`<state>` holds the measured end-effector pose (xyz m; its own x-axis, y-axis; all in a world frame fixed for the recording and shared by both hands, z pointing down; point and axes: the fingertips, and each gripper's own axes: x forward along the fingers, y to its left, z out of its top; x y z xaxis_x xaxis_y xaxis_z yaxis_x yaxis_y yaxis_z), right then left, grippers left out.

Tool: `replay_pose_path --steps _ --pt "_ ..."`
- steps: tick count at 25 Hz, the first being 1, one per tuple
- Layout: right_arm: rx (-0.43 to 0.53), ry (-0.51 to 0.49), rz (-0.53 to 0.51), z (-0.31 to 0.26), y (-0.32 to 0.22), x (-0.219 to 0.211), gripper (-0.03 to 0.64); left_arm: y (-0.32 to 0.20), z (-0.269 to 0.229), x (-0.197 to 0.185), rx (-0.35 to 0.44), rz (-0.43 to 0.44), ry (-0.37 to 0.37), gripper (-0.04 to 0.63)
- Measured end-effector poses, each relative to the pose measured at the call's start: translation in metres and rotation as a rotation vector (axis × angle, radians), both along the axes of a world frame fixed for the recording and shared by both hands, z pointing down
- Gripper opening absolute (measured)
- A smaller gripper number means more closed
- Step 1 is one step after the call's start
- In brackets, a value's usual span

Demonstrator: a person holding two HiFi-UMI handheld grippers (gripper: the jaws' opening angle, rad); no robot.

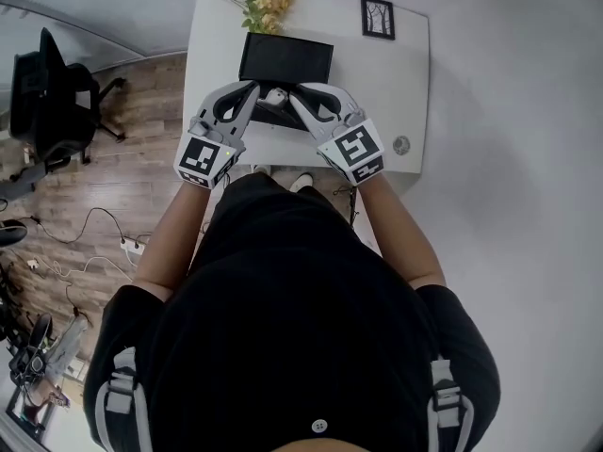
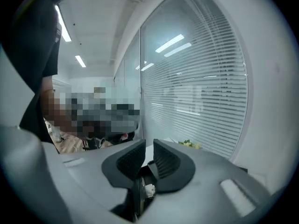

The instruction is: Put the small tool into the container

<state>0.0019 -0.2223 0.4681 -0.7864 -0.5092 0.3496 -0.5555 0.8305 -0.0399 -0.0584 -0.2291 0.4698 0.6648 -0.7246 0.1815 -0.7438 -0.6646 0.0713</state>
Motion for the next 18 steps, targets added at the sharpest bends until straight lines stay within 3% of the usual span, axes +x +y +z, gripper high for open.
replay_pose_path --steps 3,6,18 --pt "0.073 -0.076 0.012 -0.029 0.005 0.005 0.051 0.005 -0.009 0.002 -0.006 0.005 -0.010 0.008" --pt "0.122 -0.127 0.026 -0.046 0.007 0.010 0.035 0.005 -0.027 0.006 0.037 0.010 0.014 0.008" --pt "0.194 -0.207 0.075 -0.080 0.016 0.031 0.011 0.016 -0.068 0.024 0.091 0.050 0.035 0.008"
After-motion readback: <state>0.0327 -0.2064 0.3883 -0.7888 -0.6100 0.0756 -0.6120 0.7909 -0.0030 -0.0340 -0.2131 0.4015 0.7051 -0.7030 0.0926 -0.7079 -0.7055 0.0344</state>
